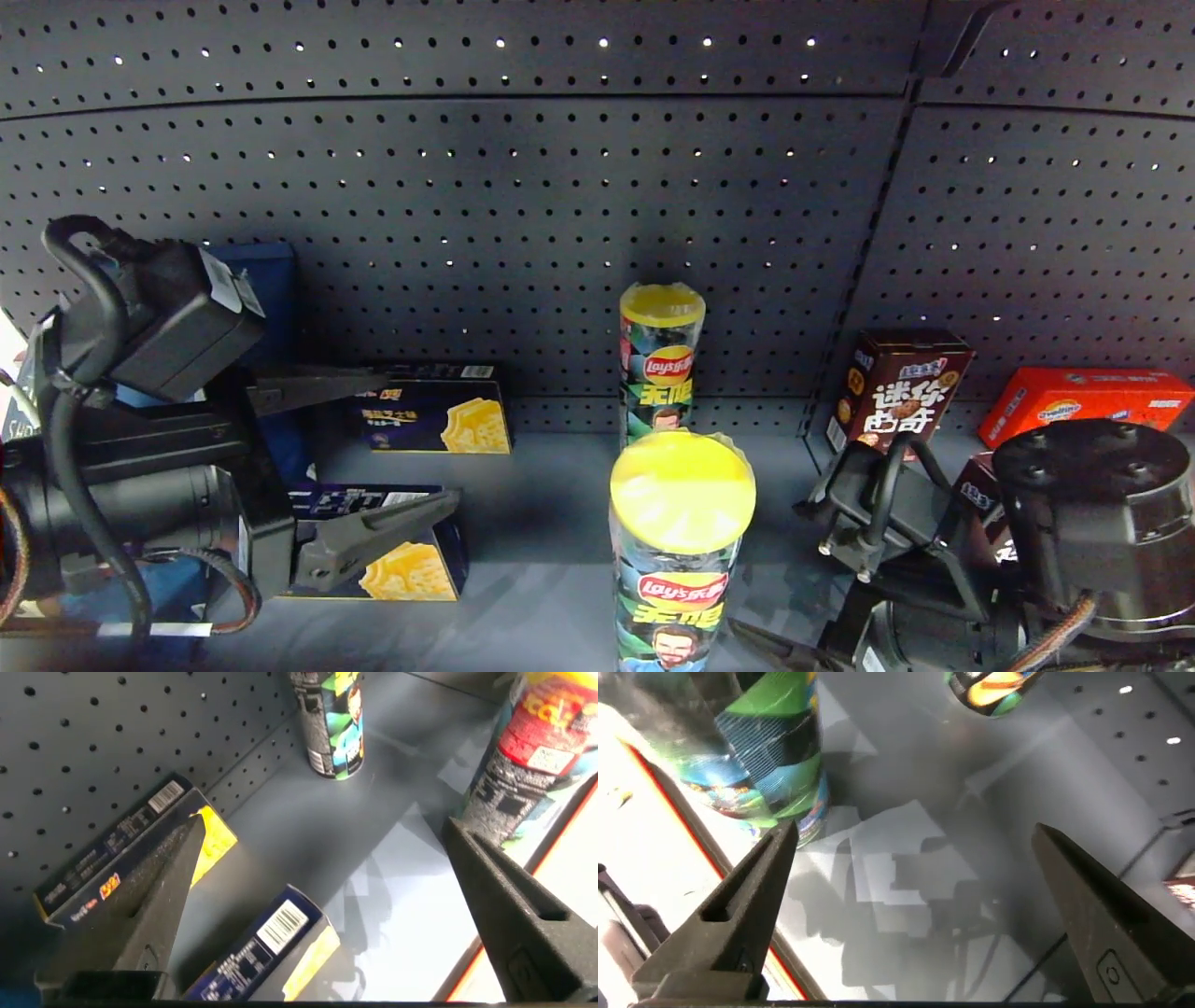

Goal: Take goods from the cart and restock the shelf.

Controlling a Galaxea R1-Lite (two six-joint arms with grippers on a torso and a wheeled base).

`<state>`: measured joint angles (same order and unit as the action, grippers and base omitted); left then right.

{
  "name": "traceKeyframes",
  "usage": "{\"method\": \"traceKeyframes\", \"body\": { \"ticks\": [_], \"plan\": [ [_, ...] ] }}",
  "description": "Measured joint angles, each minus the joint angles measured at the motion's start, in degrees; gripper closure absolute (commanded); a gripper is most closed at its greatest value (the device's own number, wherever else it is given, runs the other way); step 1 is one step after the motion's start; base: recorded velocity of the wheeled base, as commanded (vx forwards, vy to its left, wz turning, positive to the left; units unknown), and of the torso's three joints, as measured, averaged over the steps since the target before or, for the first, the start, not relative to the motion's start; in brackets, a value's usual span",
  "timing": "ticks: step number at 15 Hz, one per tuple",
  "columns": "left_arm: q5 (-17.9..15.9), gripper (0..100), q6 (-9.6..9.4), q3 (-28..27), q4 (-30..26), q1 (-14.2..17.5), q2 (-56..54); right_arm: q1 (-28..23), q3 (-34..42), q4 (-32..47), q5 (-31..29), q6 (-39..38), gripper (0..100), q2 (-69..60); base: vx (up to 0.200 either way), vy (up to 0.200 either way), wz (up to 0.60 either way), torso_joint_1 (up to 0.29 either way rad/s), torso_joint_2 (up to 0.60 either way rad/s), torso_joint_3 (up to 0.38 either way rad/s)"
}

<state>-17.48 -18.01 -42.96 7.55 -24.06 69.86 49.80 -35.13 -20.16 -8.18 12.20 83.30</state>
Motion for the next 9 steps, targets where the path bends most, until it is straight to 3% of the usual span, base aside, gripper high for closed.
{"method": "traceKeyframes", "body": {
  "ticks": [9],
  "plan": [
    [0.0,0,0.05,1.2,0.0,0.0,-1.4,-6.8,-7.4,0.2,-0.1,0.2,0,-0.5,0.0,0.0,0.0,0.0,0.0,0.0]
  ]
}}
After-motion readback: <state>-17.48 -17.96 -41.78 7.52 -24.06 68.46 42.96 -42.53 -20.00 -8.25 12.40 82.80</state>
